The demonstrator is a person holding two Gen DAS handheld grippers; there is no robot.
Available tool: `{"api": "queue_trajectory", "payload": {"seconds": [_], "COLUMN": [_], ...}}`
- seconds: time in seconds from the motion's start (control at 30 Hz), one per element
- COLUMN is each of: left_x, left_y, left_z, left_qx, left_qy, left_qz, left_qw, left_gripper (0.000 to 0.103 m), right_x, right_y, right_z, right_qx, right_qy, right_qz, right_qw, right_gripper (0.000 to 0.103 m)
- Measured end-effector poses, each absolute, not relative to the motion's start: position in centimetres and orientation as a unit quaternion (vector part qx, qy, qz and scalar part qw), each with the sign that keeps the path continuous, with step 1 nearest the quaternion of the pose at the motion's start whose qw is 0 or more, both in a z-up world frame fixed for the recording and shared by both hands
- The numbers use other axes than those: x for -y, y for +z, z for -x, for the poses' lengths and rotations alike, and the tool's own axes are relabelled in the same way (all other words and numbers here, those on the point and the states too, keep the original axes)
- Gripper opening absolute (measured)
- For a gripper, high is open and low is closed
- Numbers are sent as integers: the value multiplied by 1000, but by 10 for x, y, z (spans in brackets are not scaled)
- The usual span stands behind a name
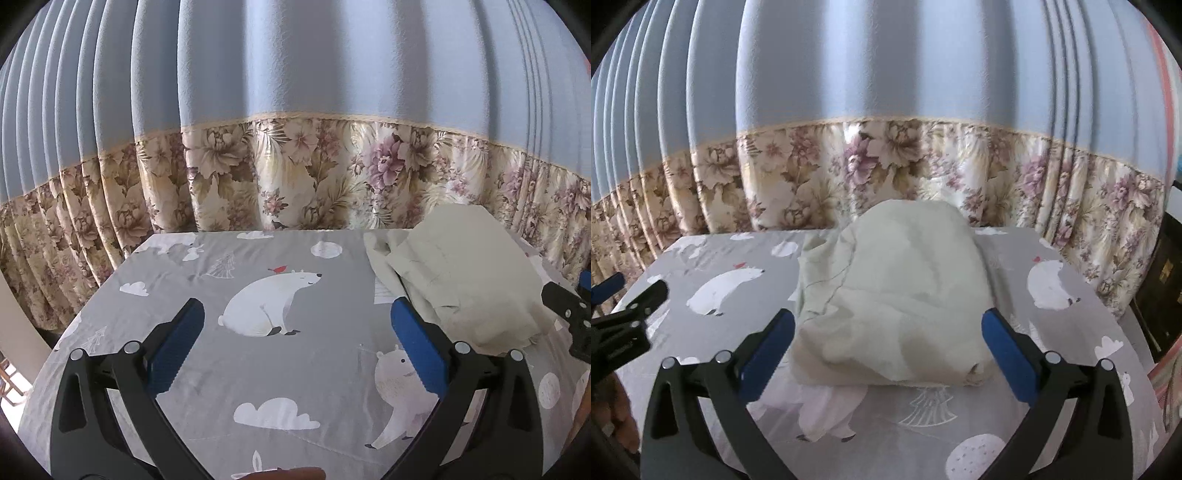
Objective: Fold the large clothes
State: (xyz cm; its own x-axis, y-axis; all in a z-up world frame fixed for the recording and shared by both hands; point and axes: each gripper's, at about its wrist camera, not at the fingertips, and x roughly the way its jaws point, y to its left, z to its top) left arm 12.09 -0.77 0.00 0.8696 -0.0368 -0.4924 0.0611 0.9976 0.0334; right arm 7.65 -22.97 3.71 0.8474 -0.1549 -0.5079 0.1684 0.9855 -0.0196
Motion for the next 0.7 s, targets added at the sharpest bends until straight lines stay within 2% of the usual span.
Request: {"api": "queue_trajectory", "payload": {"seconds": [0.7], "left_x": [-5], "left_y": [-9], "left_z": [-126], "left_qx": [-250], "left_qy": [-16], "left_qz": [-2], "left_qw": [968], "left_gripper": [100], "right_x": [230], "right_y": [26], "right_z": [-81], "right_qx": [-266], "right_qy": [-74], "right_qz": [-9], "right_qw": [961], "right_gripper": [101]}}
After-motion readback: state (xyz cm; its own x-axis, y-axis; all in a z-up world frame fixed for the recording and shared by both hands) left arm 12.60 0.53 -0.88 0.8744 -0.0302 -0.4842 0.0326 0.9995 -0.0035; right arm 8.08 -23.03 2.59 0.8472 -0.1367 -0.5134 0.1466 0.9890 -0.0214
